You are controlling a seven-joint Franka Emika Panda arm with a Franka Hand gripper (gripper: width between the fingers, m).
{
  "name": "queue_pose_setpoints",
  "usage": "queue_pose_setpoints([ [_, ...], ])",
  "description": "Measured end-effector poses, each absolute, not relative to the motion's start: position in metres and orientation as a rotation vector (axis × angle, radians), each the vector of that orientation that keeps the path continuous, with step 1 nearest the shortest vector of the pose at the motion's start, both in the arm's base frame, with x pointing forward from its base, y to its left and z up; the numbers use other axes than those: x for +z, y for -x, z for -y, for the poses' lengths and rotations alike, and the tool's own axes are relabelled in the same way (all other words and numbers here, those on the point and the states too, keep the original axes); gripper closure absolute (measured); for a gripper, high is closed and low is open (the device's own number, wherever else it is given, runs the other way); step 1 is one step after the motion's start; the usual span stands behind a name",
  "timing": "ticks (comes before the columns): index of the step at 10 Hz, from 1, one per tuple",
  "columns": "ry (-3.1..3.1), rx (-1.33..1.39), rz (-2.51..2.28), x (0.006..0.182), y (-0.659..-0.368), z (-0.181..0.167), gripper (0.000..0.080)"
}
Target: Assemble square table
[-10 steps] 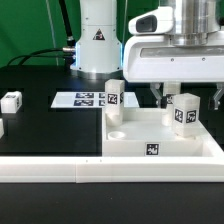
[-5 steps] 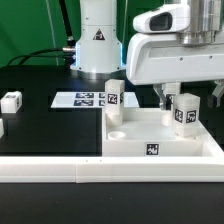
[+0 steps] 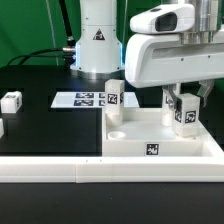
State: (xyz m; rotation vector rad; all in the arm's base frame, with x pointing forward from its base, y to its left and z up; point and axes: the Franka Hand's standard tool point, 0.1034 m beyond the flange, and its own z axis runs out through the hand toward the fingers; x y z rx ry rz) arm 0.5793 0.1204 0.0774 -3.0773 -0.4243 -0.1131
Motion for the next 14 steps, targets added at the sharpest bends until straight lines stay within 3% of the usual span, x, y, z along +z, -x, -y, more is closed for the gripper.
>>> queue_pose_setpoints([
  [4,3.082,-0.113,0.385,0.0775,-0.5797,-0.1191,0.0511],
  [14,2.784,-0.081,-1.274,0.0755,-0.5758,-0.1178,0.0509],
])
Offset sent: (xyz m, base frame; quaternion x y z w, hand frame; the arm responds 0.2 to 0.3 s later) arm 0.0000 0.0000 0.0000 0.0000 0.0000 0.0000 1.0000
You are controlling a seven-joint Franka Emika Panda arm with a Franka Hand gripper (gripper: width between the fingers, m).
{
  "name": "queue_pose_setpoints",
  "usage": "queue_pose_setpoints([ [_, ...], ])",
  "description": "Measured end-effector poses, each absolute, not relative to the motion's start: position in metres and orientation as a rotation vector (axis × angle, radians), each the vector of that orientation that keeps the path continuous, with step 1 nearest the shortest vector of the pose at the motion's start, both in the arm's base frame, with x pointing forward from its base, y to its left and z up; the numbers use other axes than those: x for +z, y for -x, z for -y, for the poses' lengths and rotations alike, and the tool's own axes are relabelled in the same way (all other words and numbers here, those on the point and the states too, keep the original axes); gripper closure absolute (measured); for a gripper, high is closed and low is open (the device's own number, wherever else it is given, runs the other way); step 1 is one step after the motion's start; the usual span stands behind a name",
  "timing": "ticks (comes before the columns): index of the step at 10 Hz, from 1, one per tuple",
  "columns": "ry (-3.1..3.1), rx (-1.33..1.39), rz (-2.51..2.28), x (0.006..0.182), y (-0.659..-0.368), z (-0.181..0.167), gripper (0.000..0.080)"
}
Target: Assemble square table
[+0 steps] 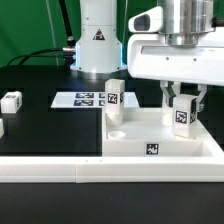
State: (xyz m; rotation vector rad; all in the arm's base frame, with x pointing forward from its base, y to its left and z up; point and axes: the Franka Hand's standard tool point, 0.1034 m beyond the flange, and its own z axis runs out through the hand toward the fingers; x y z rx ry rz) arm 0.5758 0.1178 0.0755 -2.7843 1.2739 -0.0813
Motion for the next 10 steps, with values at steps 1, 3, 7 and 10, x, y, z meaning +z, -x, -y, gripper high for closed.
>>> queue_pose_setpoints([
  [1,2.733,-0.077,-1.382,0.0753,-0.5754,-0.1183,0.0509],
  [3,2.578,-0.063,-1.651,0.0752,-0.5743,-0.1205,0.0509],
  [7,2.313,-0.021,-1.964,0.0749,-0.5743,-0.1199,0.0509],
  [10,2.340,-0.020,-1.925,0.0748,-0.5745,-0.1194,0.0409],
])
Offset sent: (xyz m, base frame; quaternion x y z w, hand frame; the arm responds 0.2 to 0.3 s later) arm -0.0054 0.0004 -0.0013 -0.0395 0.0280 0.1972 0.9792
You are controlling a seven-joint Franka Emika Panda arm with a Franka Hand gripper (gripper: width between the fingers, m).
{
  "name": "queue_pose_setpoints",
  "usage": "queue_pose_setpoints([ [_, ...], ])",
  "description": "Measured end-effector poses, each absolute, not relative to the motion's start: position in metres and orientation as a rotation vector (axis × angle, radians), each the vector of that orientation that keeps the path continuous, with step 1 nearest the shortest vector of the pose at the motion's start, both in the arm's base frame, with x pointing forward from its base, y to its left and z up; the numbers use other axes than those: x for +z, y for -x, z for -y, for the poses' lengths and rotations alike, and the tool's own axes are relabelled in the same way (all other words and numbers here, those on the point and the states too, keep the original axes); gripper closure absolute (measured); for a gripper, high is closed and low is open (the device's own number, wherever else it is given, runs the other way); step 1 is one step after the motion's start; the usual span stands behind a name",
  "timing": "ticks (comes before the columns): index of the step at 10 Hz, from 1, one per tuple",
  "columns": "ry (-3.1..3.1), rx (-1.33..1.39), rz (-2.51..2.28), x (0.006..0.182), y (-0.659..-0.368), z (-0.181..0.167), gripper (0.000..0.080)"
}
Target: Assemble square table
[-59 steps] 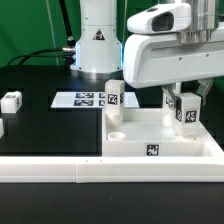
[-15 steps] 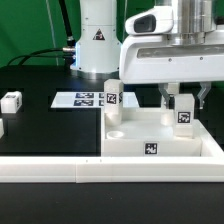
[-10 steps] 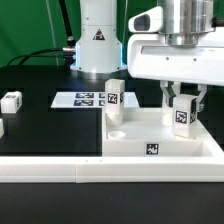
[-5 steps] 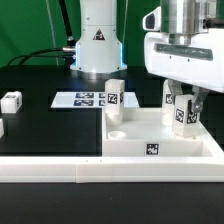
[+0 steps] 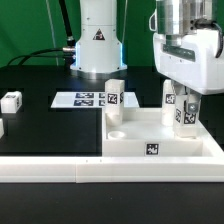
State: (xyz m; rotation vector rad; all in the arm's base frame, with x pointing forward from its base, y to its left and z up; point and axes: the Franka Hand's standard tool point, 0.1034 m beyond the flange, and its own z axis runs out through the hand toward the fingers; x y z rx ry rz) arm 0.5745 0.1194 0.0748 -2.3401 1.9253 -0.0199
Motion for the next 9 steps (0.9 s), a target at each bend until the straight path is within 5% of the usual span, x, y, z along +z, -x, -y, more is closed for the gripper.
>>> queue_pose_setpoints([
  [1,2.379,-0.034,-1.869,0.0754,-0.5764,-0.1177,0.0409],
  [2,2.453,-0.044,-1.775,0.0754,-0.5764,-0.1172,0.0238],
  [3,2.595,-0.049,-1.569,0.0760,-0.5767,-0.1173,0.0168],
  [9,2.958,-0.100,-0.773,0.0742,-0.5759,-0.1229,0.0150],
])
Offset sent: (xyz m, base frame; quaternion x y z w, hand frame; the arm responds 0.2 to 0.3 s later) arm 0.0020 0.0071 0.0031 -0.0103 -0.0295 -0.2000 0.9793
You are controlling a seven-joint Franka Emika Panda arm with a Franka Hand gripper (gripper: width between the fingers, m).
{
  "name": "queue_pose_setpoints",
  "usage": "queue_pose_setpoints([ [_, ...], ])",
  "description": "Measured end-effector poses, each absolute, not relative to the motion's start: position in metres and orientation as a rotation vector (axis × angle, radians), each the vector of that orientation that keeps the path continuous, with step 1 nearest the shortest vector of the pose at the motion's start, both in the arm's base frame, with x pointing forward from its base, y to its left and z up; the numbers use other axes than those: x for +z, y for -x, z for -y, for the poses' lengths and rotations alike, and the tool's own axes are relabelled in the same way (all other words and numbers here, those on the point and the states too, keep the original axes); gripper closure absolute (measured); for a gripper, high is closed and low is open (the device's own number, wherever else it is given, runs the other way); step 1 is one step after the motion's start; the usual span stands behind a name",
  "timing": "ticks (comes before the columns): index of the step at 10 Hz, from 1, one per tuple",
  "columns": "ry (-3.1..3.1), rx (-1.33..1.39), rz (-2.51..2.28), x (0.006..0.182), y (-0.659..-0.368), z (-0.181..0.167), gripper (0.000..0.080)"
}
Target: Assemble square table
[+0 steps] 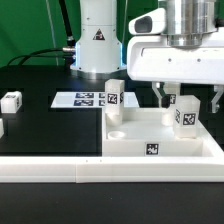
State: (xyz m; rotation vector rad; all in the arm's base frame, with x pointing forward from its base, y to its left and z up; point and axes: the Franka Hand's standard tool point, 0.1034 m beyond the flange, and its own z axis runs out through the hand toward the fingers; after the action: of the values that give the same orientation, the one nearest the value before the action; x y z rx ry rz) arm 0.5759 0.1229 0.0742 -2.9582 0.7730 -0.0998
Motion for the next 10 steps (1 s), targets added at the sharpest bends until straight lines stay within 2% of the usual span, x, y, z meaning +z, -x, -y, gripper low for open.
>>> queue_pose_setpoints([
  [4,3.109,-0.125,-0.150,0.0764,-0.5788,-0.1233,0.0150],
  [7,3.123,-0.131,0.104,0.0764,-0.5793,-0.1216,0.0150],
  [9,3.123,-0.131,0.129,0.0764,-0.5793,-0.1216,0.0407],
  [10,3.123,-0.132,0.129,0.0765,-0.5793,-0.1215,0.0407],
])
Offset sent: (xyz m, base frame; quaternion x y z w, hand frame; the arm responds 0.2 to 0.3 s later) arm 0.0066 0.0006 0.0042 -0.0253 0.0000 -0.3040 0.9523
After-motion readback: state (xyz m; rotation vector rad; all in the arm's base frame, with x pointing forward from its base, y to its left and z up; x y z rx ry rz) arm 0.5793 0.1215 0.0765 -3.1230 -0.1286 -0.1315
